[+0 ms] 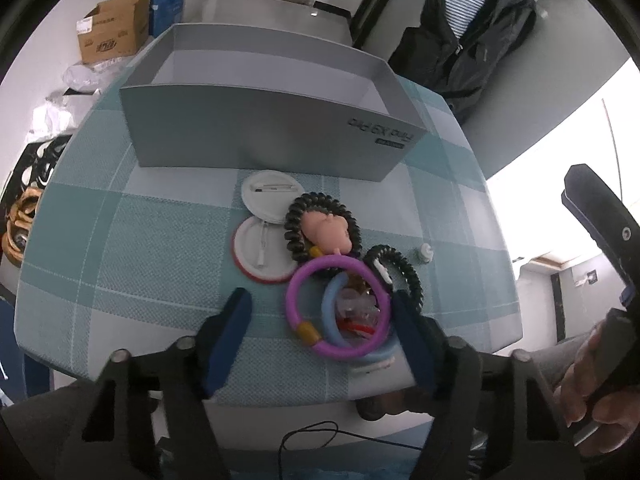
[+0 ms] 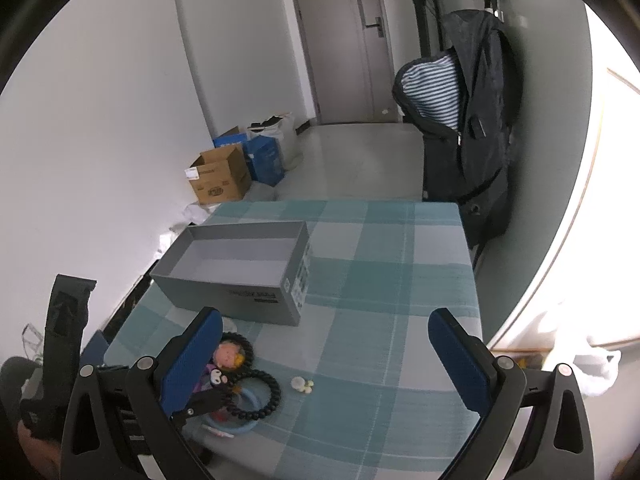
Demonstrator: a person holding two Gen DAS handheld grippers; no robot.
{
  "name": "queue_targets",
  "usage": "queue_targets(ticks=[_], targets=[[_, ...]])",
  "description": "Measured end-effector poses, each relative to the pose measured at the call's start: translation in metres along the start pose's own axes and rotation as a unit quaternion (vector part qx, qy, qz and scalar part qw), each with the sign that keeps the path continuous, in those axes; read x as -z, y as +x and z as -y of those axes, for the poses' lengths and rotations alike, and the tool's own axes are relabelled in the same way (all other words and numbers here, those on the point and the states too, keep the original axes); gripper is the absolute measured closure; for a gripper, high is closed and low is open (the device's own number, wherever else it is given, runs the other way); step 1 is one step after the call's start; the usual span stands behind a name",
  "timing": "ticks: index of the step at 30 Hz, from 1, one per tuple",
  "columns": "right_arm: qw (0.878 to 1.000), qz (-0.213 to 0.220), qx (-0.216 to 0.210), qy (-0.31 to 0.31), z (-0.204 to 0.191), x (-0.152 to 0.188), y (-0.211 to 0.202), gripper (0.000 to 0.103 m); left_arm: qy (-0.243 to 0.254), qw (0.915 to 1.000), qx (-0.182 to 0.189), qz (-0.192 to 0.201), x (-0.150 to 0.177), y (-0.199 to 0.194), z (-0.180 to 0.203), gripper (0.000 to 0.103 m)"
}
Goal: Organize jewelry
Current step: 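Lower the left tool onto the purple ring and close it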
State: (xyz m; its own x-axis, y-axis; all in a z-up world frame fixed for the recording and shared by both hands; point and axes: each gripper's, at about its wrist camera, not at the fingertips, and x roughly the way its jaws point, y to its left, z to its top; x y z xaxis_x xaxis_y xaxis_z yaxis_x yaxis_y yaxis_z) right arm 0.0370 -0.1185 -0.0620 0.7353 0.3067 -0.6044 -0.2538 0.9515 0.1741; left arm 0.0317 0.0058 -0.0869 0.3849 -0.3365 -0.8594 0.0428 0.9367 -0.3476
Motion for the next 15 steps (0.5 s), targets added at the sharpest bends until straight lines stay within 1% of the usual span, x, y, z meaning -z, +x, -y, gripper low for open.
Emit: queue_targets(ticks=[1,3,8,15], targets=[[1.0,0.0,-0.001,0.0,-0.0002,-0.0002,0.0001,0.0,0.003,1.0,0.004,-0.003,-0.0002,0.0005,0.0007,0.049],[1.0,-0.001,-0.001,-0.001,-0.0006,-0.0003,0.0006,0.0,0.006,0.9999,0.011,-0.008,-0.0006,0.002,0.0032,0.054],[1.0,-0.002,-0.002,0.003,-0.0002,-0.0015,-0.0004,0.0,0.008,0.9998,0.013,-0.009,-0.0004,0.0013,0.0038,0.057],[1.0,-0.006,-0.003,0.006,0.0018,-0.0006,0.0021,0.0,0.0,0.9999,0.013,0.002,-0.0019,-0.0032,0.0023,0.059]])
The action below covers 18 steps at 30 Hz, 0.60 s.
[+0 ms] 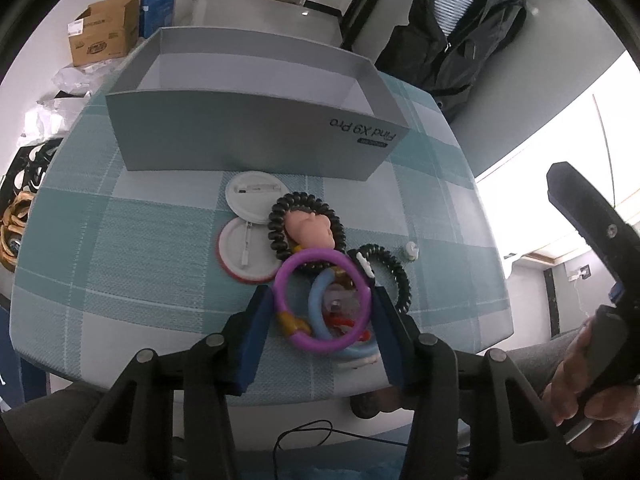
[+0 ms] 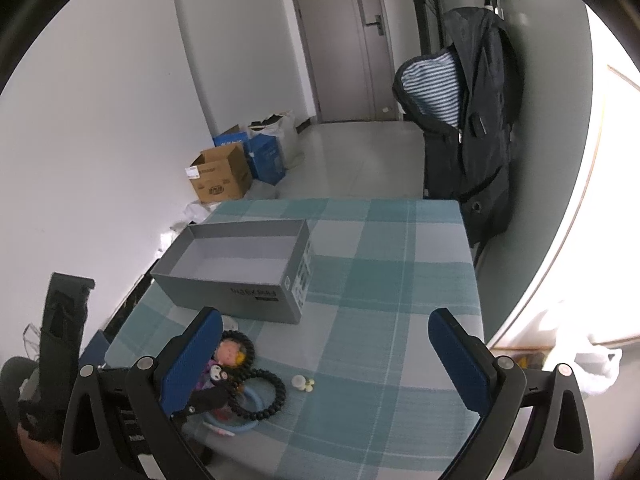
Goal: Organize jewelry
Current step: 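Lower the left tool onto the purple ring and close it, then grasp the black coiled bracelet with the right tool while the left tool lifts the purple ring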
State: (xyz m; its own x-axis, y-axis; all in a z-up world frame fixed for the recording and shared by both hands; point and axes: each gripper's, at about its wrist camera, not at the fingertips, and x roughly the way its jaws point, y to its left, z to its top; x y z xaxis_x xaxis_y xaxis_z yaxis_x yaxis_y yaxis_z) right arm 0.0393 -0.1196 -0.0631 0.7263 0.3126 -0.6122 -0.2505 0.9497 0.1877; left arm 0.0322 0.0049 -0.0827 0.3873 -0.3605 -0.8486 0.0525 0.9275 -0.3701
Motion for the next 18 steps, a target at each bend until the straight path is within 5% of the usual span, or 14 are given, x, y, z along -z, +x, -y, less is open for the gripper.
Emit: queue_targets(ticks=[6,11,18], targets=[[1.0,-0.02,-0.014,0.014,0.004,0.003,0.007,0.0,-0.008,0.9997,0.013,0.02,-0.003,-0.015,-0.004,0.059],[0.995,-0.078,-0.055,0.025,0.001,0.013,0.022,0.0,-0.022,0.9982,0.02,0.052,-0.011,-0.036,-0.014,0.059],[0.972,-0.182,-0.134,0.071,-0.005,0.041,0.056,0.009,-0.04,0.9944,-0.007,0.097,-0.021,-0.058,-0.03,0.059]])
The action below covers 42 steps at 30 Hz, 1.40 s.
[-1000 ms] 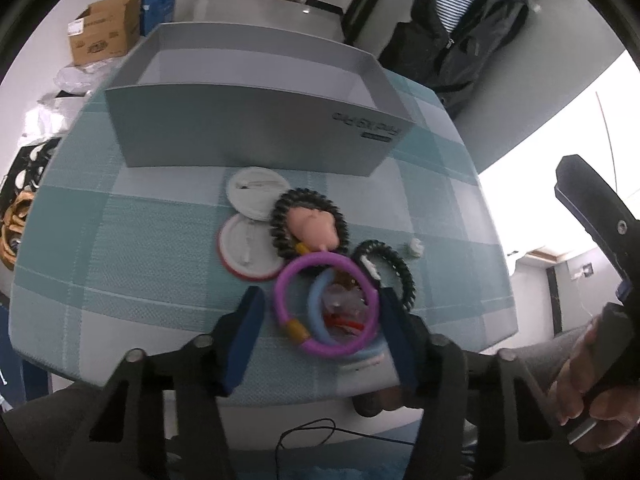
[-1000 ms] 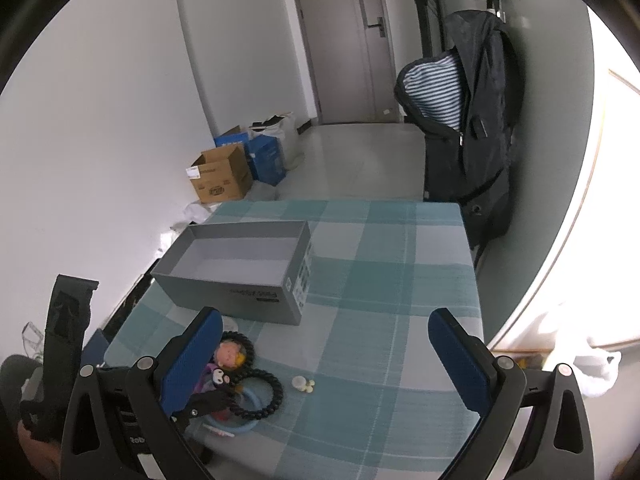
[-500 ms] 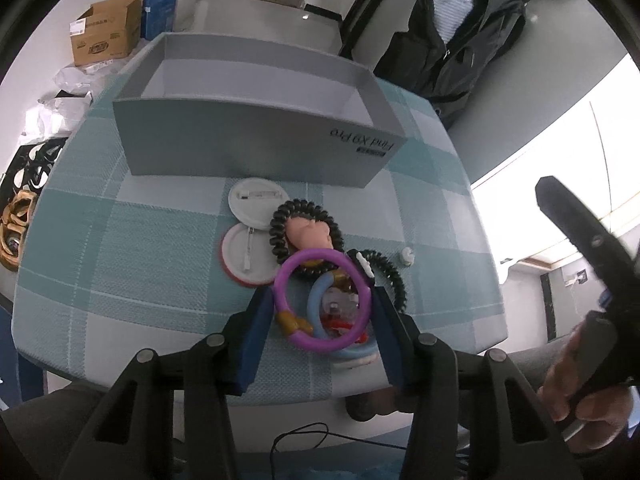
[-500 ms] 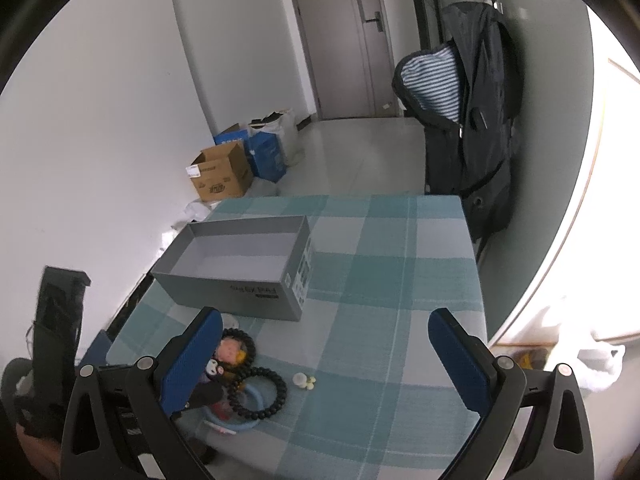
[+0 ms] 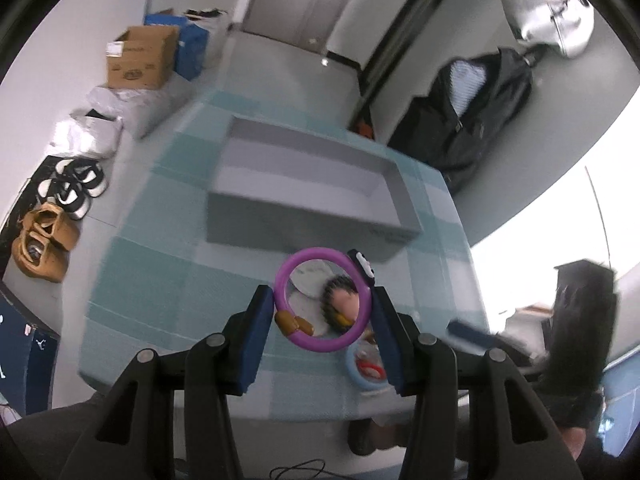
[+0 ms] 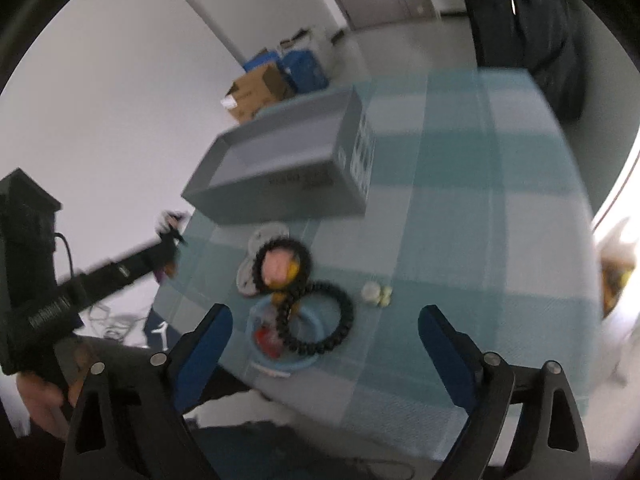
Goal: Organize jewelry
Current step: 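Grasp the black coiled bracelet with the right tool while the left tool lifts the purple ring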
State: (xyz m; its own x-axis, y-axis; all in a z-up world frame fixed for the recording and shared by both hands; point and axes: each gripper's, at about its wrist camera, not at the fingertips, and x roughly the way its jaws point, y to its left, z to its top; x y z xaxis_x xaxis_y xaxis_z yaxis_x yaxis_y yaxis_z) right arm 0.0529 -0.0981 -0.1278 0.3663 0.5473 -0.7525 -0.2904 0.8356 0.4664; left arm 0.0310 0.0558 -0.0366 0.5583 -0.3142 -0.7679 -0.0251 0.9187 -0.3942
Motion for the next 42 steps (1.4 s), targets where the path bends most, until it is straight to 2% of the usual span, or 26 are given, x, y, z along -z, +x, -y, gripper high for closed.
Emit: queue_targets(ticks=[3,8,11,13,18,21,24,31,42], targets=[[0.999,-0.027,-0.009,0.02,0.004,0.003,0.012,0.021,-0.014,0.9999,0.004,0.009,-0.003,-0.005,-0.006,0.059],[1.0,-0.021,0.013,0.008,-0.006,0.002,0.016,0.024,-0.015,0.9998,0.006,0.014,-0.002,-0.006,-0.009,0.059],[0.998,-0.023,0.055,-0.034,-0.019,0.003,0.022,0.029,-0.014,0.9998,0.007,0.014,-0.003,-0.007,-0.011,0.059],[0.995,-0.031,0.068,-0.065,-0.029,0.007,0.023,0.038,-0.017,0.9997,0.011,0.014,-0.004,-0.008,-0.014,0.059],[0.992,-0.025,0.087,-0.094,-0.036,0.011,0.023,0.038,-0.027,0.9993,0.017,0.019,-0.006,-0.012,-0.019,0.059],[0.993,-0.027,0.078,-0.082,-0.032,0.013,0.019,0.04,-0.028,0.9992,0.018,0.021,-0.006,-0.013,-0.02,0.059],[0.994,-0.029,0.068,-0.083,-0.029,0.01,0.02,0.049,-0.029,0.9992,0.021,0.019,-0.006,-0.013,-0.02,0.059],[0.997,-0.035,0.044,-0.06,-0.025,0.005,0.024,0.058,-0.032,0.999,0.024,0.021,-0.006,-0.015,-0.018,0.059],[1.0,-0.021,0.004,-0.018,-0.014,0.002,0.01,0.06,-0.032,0.999,0.022,0.022,-0.006,-0.013,-0.017,0.059]])
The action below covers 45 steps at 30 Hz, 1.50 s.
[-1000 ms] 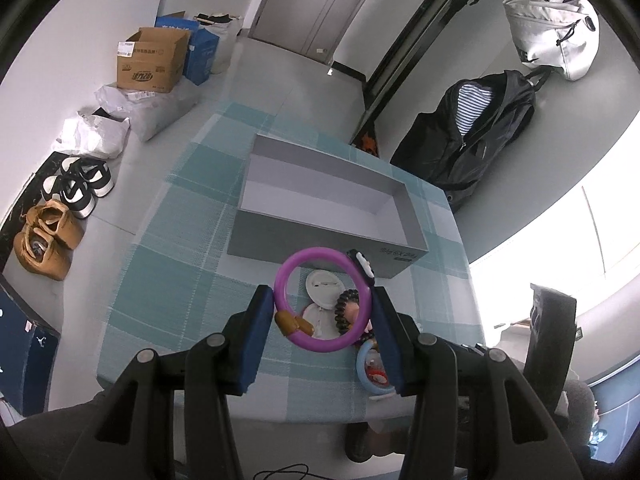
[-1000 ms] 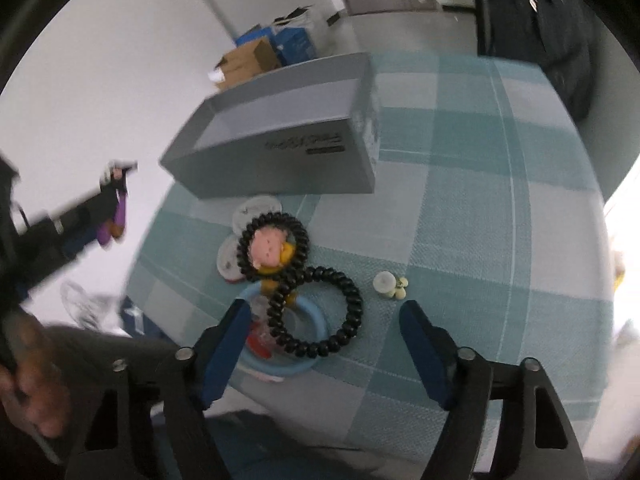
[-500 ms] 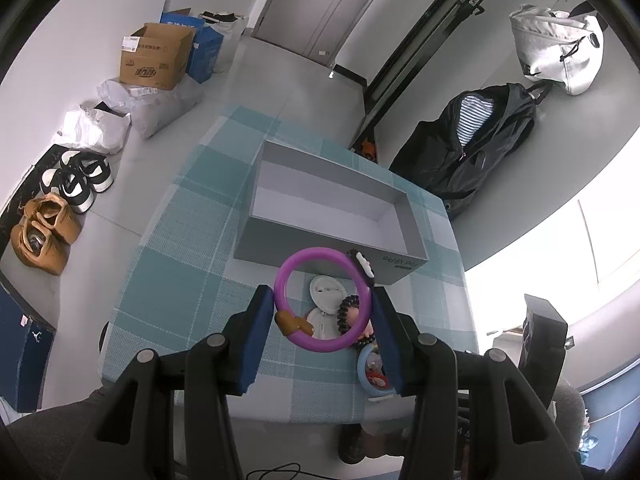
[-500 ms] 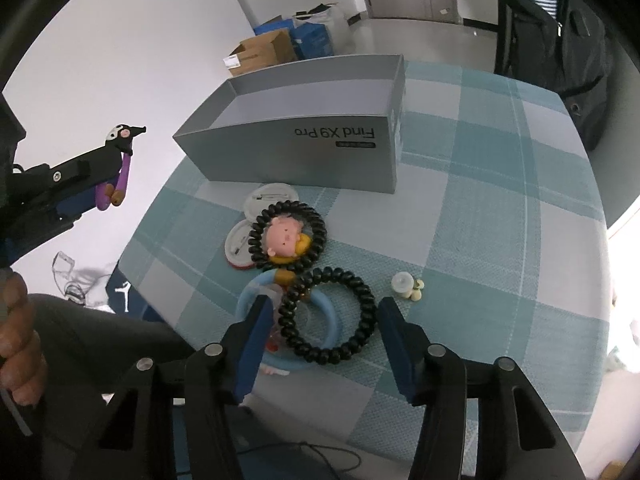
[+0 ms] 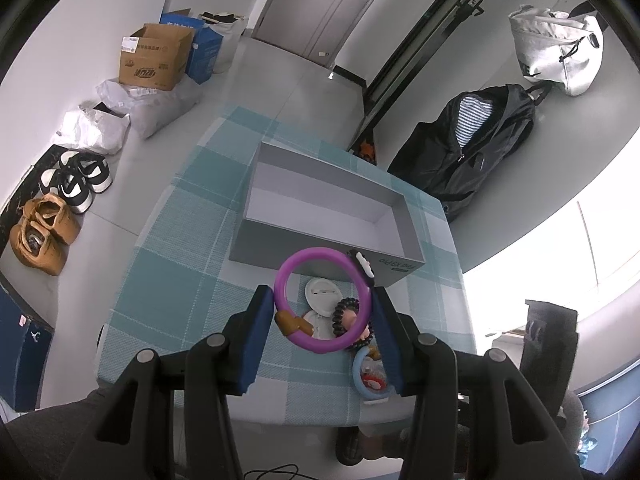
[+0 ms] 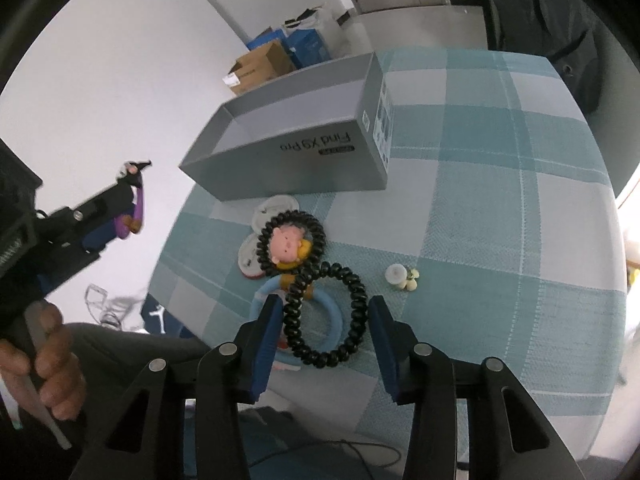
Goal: Organize jewelry
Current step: 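Grasp the black coiled bracelet with the right tool while the left tool lifts the purple ring, then carry both items into the gray box and open both tools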
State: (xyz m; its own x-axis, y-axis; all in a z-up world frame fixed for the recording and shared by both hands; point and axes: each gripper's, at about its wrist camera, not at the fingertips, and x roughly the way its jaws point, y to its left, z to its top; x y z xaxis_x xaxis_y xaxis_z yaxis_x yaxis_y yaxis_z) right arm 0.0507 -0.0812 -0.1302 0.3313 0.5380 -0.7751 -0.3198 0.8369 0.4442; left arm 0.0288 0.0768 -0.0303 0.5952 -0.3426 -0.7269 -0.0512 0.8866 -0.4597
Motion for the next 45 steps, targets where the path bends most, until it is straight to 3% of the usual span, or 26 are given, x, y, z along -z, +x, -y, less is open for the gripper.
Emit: queue_targets(ticks=[10,15,21,30,41,45], targets=[[0.996,0.062,-0.057,0.016,-0.007,-0.016,-0.031,0.06,0.006,0.9999,-0.011,-0.003,-0.008,0.003,0.004,0.059],[0.991,0.106,-0.083,-0.001,-0.02,-0.047,-0.051,0.06,0.013,0.9995,-0.027,0.011,-0.032,0.001,0.005,0.059],[0.99,0.115,-0.082,-0.02,-0.029,-0.094,-0.058,0.06,0.023,0.9992,-0.033,-0.009,-0.062,0.018,0.009,0.059],[0.992,0.085,-0.076,-0.054,-0.027,-0.155,-0.018,0.06,0.047,0.9958,-0.034,-0.07,-0.08,0.068,0.003,0.059],[0.996,0.004,-0.089,-0.006,-0.015,-0.157,0.037,0.06,0.041,0.9923,-0.019,-0.115,-0.079,0.093,0.0,0.059],[0.997,0.004,-0.08,-0.006,-0.019,-0.161,0.04,0.059,0.048,0.9912,-0.023,-0.122,-0.076,0.097,0.0,0.059]])
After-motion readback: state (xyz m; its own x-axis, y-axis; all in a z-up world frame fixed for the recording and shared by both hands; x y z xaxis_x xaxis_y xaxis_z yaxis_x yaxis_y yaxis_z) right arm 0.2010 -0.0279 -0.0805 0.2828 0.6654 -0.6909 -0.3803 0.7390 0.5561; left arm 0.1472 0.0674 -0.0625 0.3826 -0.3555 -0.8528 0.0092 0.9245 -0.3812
